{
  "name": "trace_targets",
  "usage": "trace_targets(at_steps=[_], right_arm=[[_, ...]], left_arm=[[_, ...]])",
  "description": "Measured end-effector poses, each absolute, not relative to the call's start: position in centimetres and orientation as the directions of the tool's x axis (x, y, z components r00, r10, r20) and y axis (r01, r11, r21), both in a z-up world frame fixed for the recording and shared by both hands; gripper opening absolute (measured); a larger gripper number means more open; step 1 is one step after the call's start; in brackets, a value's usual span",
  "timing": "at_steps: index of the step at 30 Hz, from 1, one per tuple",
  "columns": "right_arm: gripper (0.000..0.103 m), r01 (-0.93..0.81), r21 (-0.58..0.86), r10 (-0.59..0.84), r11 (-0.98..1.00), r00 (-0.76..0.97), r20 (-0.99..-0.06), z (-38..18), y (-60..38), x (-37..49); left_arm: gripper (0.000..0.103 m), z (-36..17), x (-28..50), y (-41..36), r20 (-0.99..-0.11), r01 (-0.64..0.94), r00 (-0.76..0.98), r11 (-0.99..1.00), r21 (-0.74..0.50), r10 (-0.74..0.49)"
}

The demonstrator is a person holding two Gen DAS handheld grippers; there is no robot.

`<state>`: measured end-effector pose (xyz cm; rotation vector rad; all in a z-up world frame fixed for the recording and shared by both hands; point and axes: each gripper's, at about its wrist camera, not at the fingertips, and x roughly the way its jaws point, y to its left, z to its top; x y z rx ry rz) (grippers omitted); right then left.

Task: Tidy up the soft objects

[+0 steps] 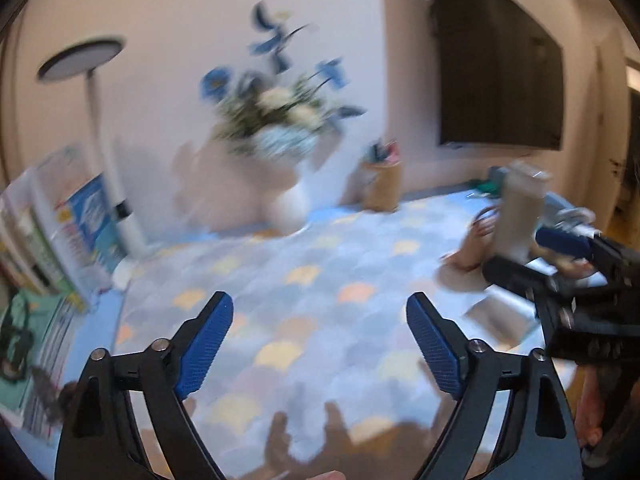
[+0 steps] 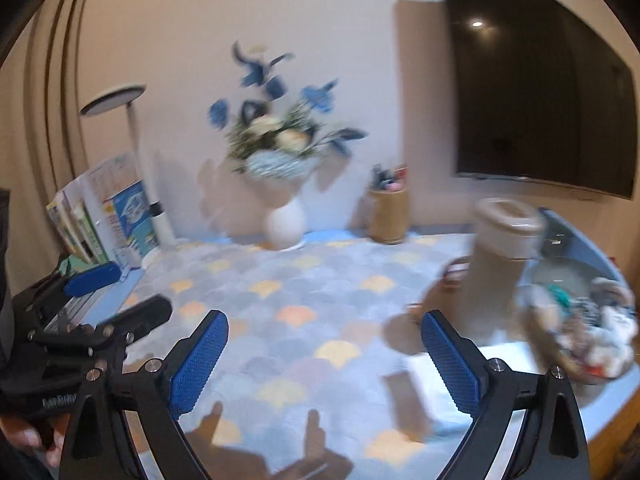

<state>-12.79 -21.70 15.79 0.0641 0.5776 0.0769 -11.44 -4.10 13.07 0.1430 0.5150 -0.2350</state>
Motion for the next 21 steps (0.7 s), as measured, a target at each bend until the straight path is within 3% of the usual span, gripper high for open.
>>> trace_targets(at_steps=[9,13,17,21], right_arm=[[0.097,-0.049,0.072,0.081,0.996,0.812,-0.577,8.9,-16.5,-5.1],[0.097,-0.035,-0.017,0.018,0.999,0.813,-0.582,5.9,-15.6,-3.4],[0.097,-0.041,0.043,0.059,0.998,0.769,-0.636,3.7,-16.3,-2.2],[0.097,-0.028,0.063,0.064,0.998,0.714,-0.698,2.3,-16.9,-1.0]], left_arm=[[0.089,6.4,-7.0,0.4,-0.589,0.059,0.808,0.995,0.086,0.003],[0.089,2.9,-4.7,-0.1,-0.656,0.066,0.755,0.995,0.080,0.003],[0.089,0.8,-3.3,0.0,-0.704,0.035,0.710,0.996,0.078,0.030],[0.089,0.7,-3.4,0.4,-0.699,-0.011,0.713,0.997,0.077,0.062]])
